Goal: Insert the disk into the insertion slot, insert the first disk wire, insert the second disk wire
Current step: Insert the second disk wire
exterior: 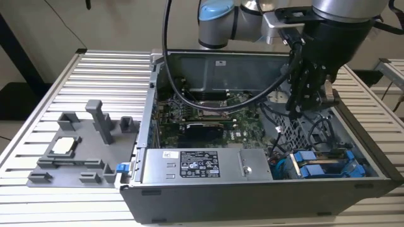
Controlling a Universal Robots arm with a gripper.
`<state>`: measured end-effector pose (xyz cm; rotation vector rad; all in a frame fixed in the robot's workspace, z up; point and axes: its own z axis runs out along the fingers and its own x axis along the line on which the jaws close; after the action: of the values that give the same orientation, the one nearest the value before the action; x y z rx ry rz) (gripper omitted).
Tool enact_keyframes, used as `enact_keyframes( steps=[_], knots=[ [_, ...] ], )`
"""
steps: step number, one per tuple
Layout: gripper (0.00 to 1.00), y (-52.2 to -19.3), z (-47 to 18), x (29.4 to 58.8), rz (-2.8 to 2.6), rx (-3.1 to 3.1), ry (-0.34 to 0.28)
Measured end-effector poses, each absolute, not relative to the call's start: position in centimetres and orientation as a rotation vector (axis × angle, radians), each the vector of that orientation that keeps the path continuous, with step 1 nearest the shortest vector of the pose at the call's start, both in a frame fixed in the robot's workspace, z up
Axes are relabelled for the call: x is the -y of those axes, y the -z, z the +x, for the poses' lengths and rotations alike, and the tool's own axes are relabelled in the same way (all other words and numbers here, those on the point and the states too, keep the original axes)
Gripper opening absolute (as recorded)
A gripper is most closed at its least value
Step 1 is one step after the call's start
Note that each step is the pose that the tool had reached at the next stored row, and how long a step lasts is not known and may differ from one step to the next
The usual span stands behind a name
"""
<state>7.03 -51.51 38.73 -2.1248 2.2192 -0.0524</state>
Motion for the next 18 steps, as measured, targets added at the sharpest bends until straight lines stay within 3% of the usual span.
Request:
enact_keyframes(
  steps=[18],
  knots=[
    [0.27, -37.3, 6.7, 49.3, -2.219, -2.179, 0.189]
  ],
)
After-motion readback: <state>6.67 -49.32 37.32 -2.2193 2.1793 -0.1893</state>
